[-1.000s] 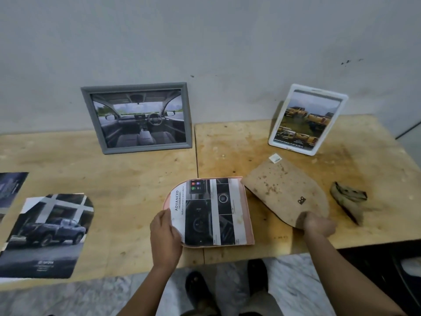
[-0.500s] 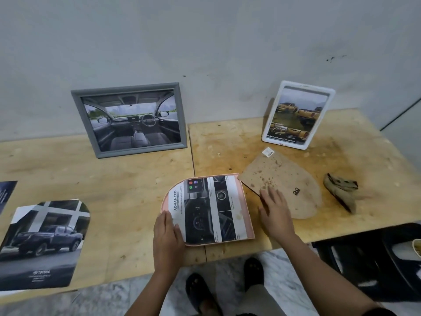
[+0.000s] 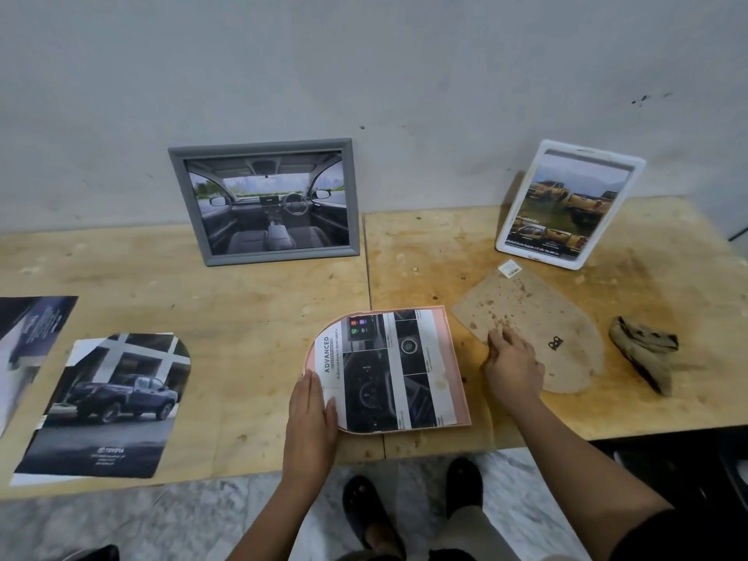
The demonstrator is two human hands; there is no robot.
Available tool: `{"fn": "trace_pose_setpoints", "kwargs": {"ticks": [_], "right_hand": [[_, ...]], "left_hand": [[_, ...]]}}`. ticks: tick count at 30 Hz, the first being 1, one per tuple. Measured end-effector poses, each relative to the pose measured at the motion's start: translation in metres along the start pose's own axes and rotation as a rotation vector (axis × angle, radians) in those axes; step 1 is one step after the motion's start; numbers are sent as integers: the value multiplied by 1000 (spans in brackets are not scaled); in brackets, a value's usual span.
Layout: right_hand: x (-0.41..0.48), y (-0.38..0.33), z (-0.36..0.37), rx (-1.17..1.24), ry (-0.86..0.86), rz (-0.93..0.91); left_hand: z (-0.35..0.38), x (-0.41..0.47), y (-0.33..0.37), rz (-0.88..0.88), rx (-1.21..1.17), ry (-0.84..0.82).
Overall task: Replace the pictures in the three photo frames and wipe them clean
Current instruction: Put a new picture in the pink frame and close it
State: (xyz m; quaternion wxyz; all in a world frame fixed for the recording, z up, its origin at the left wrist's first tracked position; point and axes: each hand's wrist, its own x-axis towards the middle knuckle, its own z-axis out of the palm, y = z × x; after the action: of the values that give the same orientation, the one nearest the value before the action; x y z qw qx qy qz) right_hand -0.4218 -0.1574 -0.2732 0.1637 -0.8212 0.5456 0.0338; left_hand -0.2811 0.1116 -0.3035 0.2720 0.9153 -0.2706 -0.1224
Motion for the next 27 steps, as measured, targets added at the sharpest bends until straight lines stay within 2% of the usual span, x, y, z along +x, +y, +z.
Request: {"fn": "trace_pose_setpoints", "kwargs": {"ticks": [3,5,7,9,16,23,27], "right_hand": [[0,-6,1,117,71,-29],[-2,-14,1,243,118,-127],[-8,-29,0,378,84,-229],[-16,-44,2,400,41,-277],[-24,-62,18,342,-67,-131],[-11,-65,2,663,-157,102],[-8,-61,-3,693,-245,70]], "left_hand": [[-2,2,0,0,35,30],[-1,6,2,-15,71,41],[1,10,4,-15,106,49],[5,12,7,-16,105,58],[-1,19,29,-75,-85,92],[-12,28,42,-225,-309,151],[-17,34,37,-282,-435,175]]}}
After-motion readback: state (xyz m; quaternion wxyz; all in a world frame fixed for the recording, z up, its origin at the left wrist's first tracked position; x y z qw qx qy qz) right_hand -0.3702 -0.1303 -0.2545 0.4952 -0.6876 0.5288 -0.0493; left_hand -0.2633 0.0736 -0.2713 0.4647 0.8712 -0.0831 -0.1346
